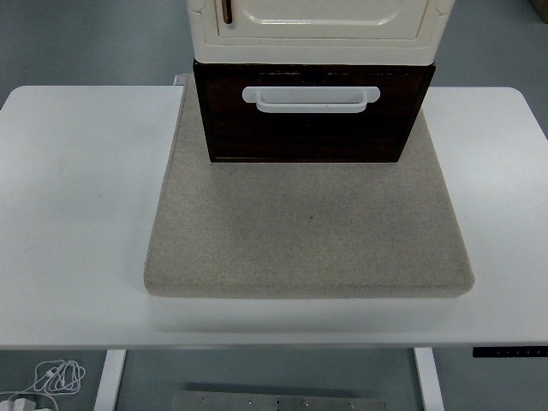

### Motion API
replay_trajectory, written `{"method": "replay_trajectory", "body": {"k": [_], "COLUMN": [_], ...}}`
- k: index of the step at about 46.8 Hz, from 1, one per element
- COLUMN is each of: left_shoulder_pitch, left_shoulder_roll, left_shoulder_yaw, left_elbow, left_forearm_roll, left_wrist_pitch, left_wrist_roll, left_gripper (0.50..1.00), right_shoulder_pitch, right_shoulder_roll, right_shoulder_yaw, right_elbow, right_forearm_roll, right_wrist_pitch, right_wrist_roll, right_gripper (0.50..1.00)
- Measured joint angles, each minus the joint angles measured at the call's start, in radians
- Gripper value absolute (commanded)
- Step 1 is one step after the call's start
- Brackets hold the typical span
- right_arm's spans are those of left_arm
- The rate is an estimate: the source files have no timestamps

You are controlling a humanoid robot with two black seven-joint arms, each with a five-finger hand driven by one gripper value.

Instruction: Open the drawer under the combination cabinet

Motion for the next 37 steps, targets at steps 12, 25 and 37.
{"method": "replay_trajectory", "body": {"k": [12, 25, 37], "left_shoulder_pitch": [-0.117, -0.159, -0.178], "left_shoulder_roll": [0.022, 0.028, 0.041], "left_shoulder_yaw": [0.043, 0.065, 0.154], "left_elbow": [-0.123, -0.348, -0.567], "left_forearm_roll": [0.135, 0.274, 0.333], "left_wrist_pitch": [0.005, 0.021, 0.02], "left_wrist_roll": [0.003, 0.013, 0.021], "left_gripper": [1.0, 1.0, 1.0], "right_shoulder_pitch": [0.0, 0.0, 0.0], "right_shoulder_roll": [0.0, 0.0, 0.0], "right_shoulder_yaw": [0.0, 0.0, 0.0], "right_elbow": [0.0, 0.0, 0.0], "right_forearm_roll": [0.0, 0.0, 0.0], "right_wrist_pitch": [0.0, 0.0, 0.0], "right_wrist_roll": [0.0, 0.0, 0.0], "right_gripper": [0.926, 0.926, 0.926]}}
